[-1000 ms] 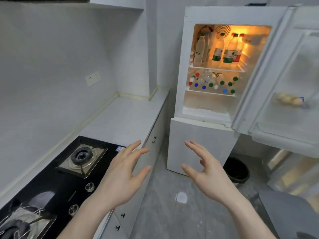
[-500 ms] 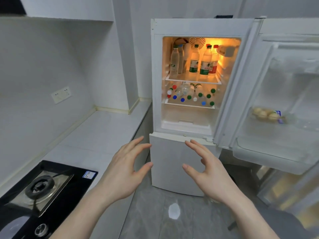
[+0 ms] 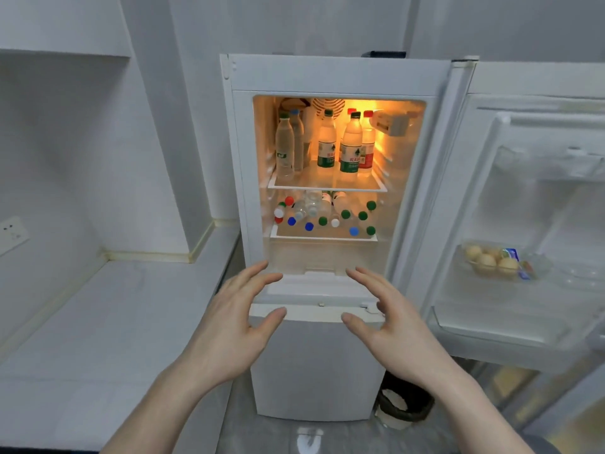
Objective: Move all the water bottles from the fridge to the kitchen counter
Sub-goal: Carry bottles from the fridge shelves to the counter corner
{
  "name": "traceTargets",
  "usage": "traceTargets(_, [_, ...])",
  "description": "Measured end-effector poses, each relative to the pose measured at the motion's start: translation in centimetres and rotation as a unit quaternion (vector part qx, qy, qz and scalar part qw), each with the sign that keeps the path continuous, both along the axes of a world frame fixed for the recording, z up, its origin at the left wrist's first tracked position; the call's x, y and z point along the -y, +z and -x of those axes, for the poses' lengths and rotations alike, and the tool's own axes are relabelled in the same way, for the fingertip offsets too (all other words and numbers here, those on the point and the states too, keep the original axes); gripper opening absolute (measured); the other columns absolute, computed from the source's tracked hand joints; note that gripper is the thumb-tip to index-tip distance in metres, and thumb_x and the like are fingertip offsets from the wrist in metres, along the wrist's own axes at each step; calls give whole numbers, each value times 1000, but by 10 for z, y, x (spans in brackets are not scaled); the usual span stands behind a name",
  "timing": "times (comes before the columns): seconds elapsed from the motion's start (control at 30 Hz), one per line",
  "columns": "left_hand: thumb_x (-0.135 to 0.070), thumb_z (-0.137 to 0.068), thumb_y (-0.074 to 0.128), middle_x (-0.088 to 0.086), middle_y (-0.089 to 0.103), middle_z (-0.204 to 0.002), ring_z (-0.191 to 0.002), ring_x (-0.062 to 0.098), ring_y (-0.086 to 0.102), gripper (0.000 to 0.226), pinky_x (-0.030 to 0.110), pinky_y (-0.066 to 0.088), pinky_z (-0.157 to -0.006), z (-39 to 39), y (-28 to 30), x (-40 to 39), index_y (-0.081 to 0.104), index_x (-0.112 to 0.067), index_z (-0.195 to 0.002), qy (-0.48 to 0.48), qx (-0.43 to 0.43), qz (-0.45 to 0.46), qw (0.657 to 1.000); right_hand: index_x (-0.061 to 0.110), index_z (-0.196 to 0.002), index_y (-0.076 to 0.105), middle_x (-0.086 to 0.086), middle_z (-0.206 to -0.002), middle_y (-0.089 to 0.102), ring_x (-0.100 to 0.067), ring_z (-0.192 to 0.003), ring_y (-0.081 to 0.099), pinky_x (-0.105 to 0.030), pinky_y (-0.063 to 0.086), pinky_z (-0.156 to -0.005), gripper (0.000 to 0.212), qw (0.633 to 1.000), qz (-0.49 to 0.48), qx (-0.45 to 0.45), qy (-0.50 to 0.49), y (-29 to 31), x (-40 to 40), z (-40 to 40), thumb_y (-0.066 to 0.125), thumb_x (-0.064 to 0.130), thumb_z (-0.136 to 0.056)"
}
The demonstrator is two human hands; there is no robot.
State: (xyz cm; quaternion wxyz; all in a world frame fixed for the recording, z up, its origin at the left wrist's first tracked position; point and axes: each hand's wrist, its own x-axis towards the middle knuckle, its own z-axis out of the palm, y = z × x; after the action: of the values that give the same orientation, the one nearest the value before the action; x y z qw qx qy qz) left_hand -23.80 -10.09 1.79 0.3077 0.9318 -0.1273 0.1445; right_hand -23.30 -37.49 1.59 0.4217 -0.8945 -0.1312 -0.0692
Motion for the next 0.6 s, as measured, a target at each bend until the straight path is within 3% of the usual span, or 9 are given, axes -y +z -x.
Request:
traceTargets(0.2, [-46,-95,62,-35,27,-154,-139,-11,25,49,22,25,-116,-89,13,-22,47,-48,-141,-24,9,5,1000,59,-146,40,41,-154,31,11,-144,31,-41,35,-122,64,999,-30,29,-28,8,-22,-77,70,39,-94])
traceTargets(0.43, [-45,-94,63,-31,31,-154,-142,-3,32,49,28,32,-116,-178,23,-19,49,-45,-141,-49,21,7,999,57,-146,43,46,-149,33,12,-144,31,-39,35,-122,63,998,-42,30,-45,12,-22,-150,71,34,-94])
traceTargets(0.6, [-40,-94,66,-30,37,-149,-138,-4,38,47,24,31,-115,-245,30,-9,52,-42,-138,-44,40,25,998,57,-145,43,35,-153,39,4,-147,33,-44,37,-121,64,997,-44,50,-39,23,-16,-218,72,33,-93])
